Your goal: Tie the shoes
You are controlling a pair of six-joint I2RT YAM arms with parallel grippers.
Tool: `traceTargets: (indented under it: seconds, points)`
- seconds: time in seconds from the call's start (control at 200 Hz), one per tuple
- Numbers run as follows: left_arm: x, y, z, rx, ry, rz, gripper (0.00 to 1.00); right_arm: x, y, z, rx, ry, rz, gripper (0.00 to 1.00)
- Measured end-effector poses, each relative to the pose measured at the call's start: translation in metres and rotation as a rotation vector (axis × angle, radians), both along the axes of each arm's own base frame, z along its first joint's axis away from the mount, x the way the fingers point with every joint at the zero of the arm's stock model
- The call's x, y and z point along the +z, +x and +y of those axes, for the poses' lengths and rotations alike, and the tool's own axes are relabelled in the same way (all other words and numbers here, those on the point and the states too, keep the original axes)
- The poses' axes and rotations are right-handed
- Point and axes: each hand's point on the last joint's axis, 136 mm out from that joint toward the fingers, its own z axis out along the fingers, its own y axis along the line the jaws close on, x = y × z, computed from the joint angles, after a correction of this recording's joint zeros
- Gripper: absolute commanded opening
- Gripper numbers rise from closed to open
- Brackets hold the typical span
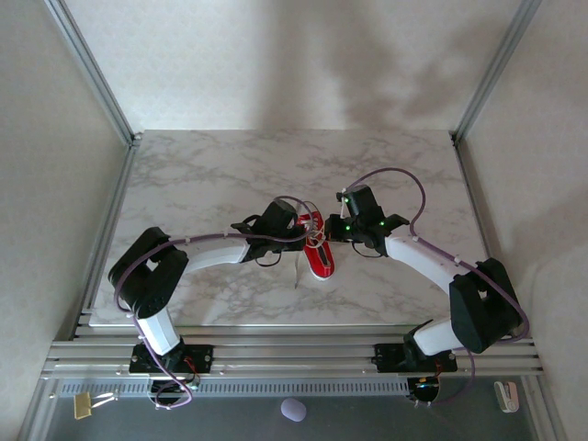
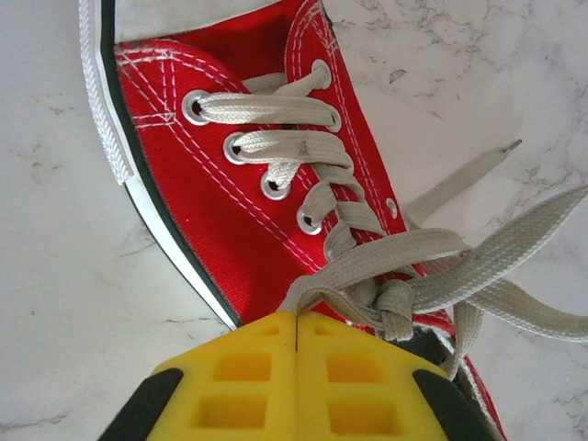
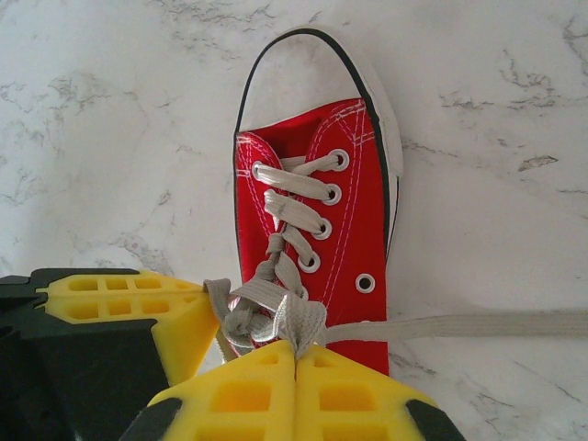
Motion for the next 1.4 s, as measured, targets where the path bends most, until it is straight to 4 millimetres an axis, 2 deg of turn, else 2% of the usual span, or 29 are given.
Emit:
traceTargets:
  seconds: [0.185,0.601,0.956,1.131,1.241,1.401]
  points:
    - [-0.003,0.001,0.007,-0.005,0.058,-0.009,0.00,0.000,0.000,0.000,0.000,0.000,0.000,0.00]
    - [0.010,0.015,0.014,-0.056,0.190,-0.105,0.00,-0.001,0.000,0.001,0.005,0.001,0.003,0.00]
    - [-0.013,0.020,0.013,-0.093,0.260,-0.097,0.00,-0.005,-0.003,0.004,0.021,0.010,0.023,0.00]
    - [-0.013,0.019,0.011,-0.095,0.249,-0.097,0.16,-0.006,-0.003,0.004,0.022,0.009,0.025,0.00]
    - [-0.012,0.017,0.014,-0.086,0.244,-0.094,0.32,-0.006,-0.004,0.005,0.026,0.013,0.028,0.00]
    - [0.010,0.012,0.022,-0.053,0.212,-0.126,0.53,-0.004,-0.005,0.008,0.037,0.025,0.031,0.00]
